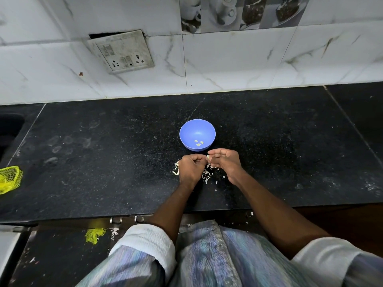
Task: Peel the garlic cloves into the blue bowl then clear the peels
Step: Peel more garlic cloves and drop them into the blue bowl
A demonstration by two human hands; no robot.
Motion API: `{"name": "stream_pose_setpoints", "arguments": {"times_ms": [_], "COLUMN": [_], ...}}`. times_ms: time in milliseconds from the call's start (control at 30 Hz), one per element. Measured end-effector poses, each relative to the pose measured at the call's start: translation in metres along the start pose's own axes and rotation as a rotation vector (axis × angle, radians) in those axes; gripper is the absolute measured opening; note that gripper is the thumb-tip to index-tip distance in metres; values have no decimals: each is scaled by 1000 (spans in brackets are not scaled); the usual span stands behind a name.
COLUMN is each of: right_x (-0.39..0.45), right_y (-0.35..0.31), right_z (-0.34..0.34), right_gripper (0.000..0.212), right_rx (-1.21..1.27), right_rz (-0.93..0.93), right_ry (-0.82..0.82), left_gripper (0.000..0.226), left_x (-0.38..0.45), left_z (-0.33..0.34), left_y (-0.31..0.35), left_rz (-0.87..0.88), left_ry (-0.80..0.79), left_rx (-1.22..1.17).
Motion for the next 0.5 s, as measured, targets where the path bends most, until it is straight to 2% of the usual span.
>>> {"name": "stream_pose_setpoints", "arguments": {"times_ms": [233,500], "right_x": [0,4], "right_y": [-1,-4], "right_z": [2,2], "right_gripper": [19,18], "right_rx": [-134,-133], "right_rz": [-109,-113], "right_ry": [20,29], "left_gripper": [10,12], "left_x": [2,9], "left_z": [-2,-1], "left_y": [-2,-1], "left_rz": [41,55], "left_ry": [-46,-37], "left_rx": [71,94]}}
Point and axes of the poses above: each hand's wrist, its own x-axis towards the middle knuckle, its own z-axis out of the palm, y = z × x, the point moved 1 cm from there along x, towards the middle knuckle, and after that the axes turned 6 degrees about y, right-handed, at the moved point
